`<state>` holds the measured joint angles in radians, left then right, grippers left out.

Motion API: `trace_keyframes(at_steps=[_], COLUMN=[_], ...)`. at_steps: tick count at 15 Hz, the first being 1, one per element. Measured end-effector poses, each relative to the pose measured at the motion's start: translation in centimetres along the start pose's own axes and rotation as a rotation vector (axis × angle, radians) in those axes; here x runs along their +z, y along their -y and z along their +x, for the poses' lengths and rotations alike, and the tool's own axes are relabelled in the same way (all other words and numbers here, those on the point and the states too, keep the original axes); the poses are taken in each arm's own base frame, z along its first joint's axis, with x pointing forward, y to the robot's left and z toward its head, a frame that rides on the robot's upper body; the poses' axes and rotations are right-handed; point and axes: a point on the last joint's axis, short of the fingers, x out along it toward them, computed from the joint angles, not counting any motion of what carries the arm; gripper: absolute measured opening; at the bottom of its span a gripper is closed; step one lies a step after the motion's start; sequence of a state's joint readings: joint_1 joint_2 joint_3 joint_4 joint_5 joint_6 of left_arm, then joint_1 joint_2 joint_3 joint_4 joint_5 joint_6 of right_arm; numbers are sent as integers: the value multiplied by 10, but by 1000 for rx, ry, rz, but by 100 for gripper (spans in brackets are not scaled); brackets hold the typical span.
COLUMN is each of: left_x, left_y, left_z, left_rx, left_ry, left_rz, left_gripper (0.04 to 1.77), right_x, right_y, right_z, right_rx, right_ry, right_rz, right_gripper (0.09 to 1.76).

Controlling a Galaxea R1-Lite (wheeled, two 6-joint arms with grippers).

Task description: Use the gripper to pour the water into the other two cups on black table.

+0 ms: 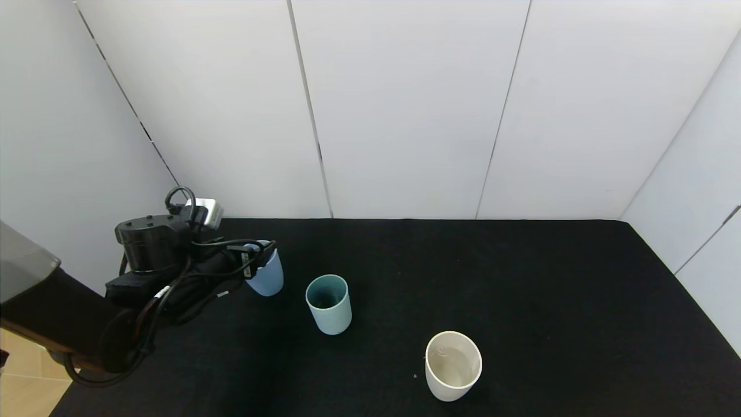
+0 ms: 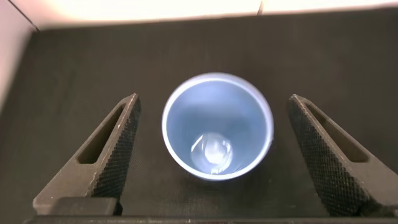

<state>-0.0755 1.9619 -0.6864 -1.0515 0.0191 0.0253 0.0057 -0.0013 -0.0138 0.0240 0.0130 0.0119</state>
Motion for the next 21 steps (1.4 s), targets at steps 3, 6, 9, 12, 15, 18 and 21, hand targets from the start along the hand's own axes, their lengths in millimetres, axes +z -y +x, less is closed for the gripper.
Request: trace_keyframes(at_steps=[3, 6, 9, 12, 15, 18, 21], left_x=[20, 37, 44, 43, 36, 23, 0], left_y=[2, 5, 5, 0, -3, -5, -7], left_z=[-20, -47, -83, -127, -177, -231, -288], left_rx=[-12, -16, -12, 38, 76, 83, 77], left_ry=[32, 74, 86, 83, 66, 40, 18], left_rz=[1, 2, 4, 28, 48, 55, 59], left_gripper=[169, 169, 170, 170, 170, 171, 171], right_x=[0, 0, 0, 0, 0, 0, 0], right_y=[0, 0, 0, 0, 0, 0, 0], right_z=[0, 0, 0, 0, 0, 0, 0], right_rx=[0, 0, 0, 0, 0, 0, 0], right_ry=[0, 0, 0, 0, 0, 0, 0], right_rz=[0, 0, 0, 0, 0, 0, 0], right_gripper=[171, 171, 171, 171, 171, 171, 171])
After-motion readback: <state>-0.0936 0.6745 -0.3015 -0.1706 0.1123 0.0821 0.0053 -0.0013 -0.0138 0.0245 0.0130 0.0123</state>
